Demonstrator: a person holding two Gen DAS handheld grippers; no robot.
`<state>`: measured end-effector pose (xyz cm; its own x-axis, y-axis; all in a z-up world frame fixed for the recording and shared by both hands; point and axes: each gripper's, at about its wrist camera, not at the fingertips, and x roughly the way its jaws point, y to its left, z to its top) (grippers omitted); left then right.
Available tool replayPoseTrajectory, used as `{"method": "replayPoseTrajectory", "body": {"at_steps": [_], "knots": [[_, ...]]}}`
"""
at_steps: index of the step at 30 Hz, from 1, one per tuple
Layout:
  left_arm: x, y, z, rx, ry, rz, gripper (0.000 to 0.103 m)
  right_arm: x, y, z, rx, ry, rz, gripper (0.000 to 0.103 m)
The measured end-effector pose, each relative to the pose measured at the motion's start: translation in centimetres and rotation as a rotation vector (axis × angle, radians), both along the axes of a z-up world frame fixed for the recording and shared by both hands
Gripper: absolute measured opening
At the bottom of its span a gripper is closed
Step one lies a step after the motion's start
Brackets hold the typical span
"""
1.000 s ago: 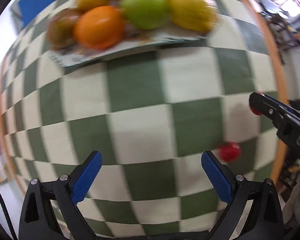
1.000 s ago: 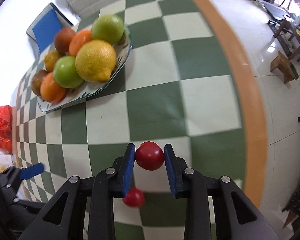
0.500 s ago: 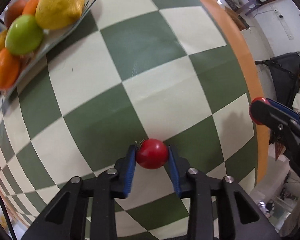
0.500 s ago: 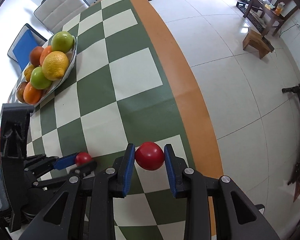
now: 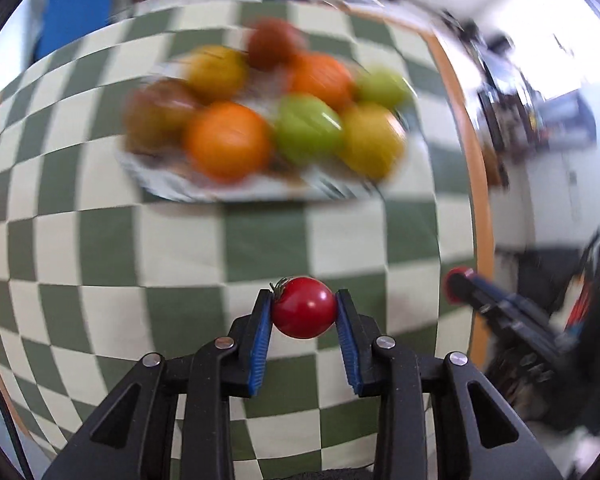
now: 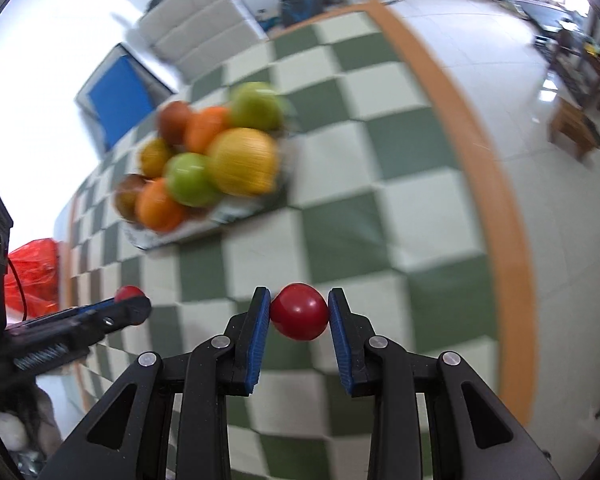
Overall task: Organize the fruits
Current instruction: 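Place the tomato on the plate with the right tool while the left places its tomato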
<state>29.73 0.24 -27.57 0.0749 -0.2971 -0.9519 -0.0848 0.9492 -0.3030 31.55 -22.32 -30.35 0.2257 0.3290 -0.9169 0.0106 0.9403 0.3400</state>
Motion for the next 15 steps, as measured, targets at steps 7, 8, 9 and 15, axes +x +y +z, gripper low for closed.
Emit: {"method": "replayPoseTrajectory", "body": {"at_steps": [7,8,9,15], "knots": [[4.0,7.0,-1.3,-0.031,0.010,0.203,0.029,5.3,8.0,-2.6,0.057,-0.005,0.078,0.032],[4.5,7.6,-1.9,-0.035,0.023,0.212,0.029,5.9,9.0,-3.0,0.049,-0.002,0.090,0.032],[5.0,8.0,-2.5,-0.036,0.033,0.223,0.029,6.2,9.6,-3.4,0.040,0.001,0.099,0.032],[6.6,8.9,-5.5,-0.055,0.117,0.238,0.029,8.0,12.4,-5.0,-0.004,0.019,0.138,0.033]]}}
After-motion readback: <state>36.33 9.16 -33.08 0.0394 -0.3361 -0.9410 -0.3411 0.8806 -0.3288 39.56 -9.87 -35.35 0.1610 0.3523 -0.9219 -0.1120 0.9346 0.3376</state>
